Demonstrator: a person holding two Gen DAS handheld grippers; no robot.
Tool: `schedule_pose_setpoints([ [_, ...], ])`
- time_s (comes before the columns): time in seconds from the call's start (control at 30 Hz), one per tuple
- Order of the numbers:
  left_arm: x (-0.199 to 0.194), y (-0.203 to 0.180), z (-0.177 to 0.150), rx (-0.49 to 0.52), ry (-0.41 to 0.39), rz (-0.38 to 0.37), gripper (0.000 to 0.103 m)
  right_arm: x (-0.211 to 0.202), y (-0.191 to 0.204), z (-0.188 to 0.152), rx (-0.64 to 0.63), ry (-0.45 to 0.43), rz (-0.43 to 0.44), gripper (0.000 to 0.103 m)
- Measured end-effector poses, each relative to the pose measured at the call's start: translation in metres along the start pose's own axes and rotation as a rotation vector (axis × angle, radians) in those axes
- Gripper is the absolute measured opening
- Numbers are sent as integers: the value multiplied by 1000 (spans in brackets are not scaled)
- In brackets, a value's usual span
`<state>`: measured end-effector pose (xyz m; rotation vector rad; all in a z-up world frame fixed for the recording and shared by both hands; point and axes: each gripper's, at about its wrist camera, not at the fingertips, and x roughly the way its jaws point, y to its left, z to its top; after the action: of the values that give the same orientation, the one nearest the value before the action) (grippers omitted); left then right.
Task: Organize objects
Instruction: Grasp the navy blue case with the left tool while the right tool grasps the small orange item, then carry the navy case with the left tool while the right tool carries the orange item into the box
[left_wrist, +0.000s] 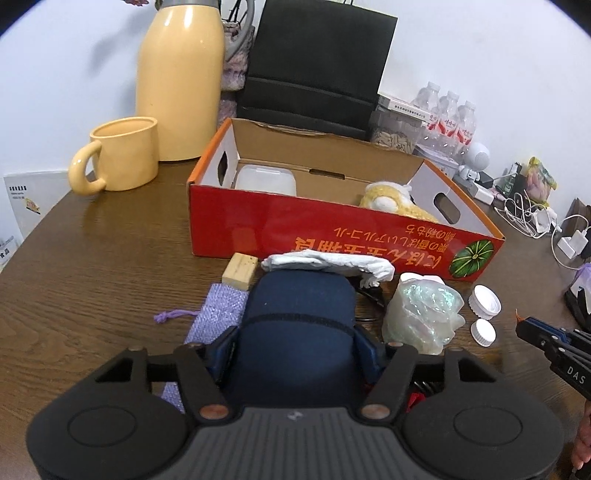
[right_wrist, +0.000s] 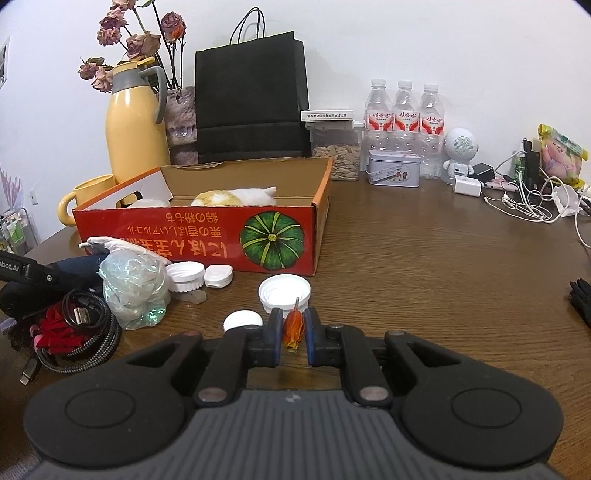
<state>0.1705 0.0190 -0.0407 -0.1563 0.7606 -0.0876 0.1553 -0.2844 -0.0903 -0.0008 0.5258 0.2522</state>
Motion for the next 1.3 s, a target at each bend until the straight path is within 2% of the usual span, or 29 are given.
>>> schedule_pose_setpoints([
  [0.2,-14,0,-4,8,-44,9,62,-4,4,-1,-5,-26,-2,13],
  [0.4,-39,0,-3,17,-123,19,62,-10,14,-1,-6,-47,20,13],
  [0.7,-62,-22,20,42,-243,-2,62,-11,40,31,-27,-112,69,13],
  [0.97,-47,-41,53,61,-284,-6,62,-1,54,71,-16,-176,85,13],
  [1.3,-9,-54,98,66,-300,18,62,38,56,101,-3,-170,60,13],
])
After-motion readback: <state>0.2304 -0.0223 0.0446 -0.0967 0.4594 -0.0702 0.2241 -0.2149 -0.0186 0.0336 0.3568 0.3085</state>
